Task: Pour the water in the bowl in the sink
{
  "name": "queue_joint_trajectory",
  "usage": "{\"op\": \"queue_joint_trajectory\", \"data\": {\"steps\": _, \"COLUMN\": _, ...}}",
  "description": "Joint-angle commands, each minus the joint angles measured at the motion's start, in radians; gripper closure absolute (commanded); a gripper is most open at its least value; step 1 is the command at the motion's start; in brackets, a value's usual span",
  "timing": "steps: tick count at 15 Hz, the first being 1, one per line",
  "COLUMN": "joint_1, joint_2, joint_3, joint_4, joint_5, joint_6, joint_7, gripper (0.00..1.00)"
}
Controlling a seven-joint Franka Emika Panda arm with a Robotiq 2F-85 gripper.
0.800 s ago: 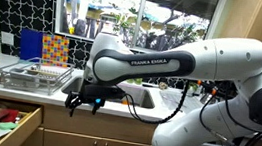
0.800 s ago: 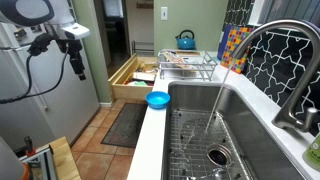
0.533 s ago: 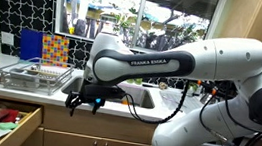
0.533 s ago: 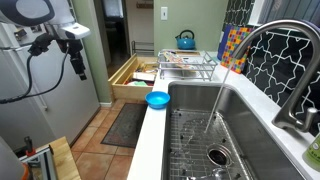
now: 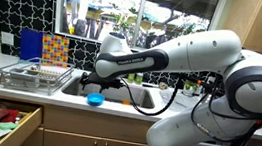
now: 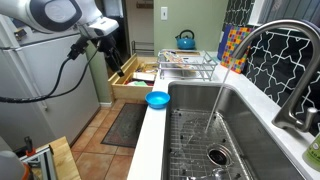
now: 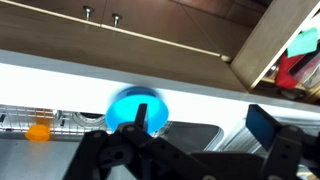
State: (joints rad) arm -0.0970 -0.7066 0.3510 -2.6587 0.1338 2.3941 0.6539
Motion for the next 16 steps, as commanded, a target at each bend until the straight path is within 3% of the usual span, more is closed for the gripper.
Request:
{"op": "queue_joint_trajectory", "data": {"steps": 1, "joint_1": -0.061, "joint_2": 0.109, "joint_3": -0.022, "joint_4": 0.023, "joint_5": -0.052, "joint_6": 0.112, "joint_7": 0.058, "gripper": 0.0}}
{"op": "queue_joint_trajectory", "data": {"steps": 8, "joint_1": -0.011, "joint_2": 0.324, "joint_3": -0.1, "joint_4": 0.11, "joint_5": -0.109, "joint_6": 0.064, "joint_7": -0.132, "gripper": 0.0}}
{"op": "queue_joint_trajectory", "data": {"steps": 9, "joint_1": -0.007, "joint_2": 0.258, "joint_3": -0.094, "joint_4": 0.062, "joint_5": -0.093, "joint_6": 0.093, "joint_7": -0.075, "gripper": 0.0}}
{"op": "queue_joint_trajectory", "data": {"steps": 14, "joint_1": 0.001, "joint_2": 0.275, "joint_3": -0.105, "joint_4": 0.074, "joint_5": -0.093, "joint_6": 0.094, "joint_7": -0.08, "gripper": 0.0}}
{"op": "queue_joint_trajectory", "data": {"steps": 16, "joint_1": 0.017, "joint_2": 0.31, "joint_3": -0.149, "joint_4": 0.095, "joint_5": -0.083, "joint_6": 0.082, "joint_7": -0.168, "gripper": 0.0}}
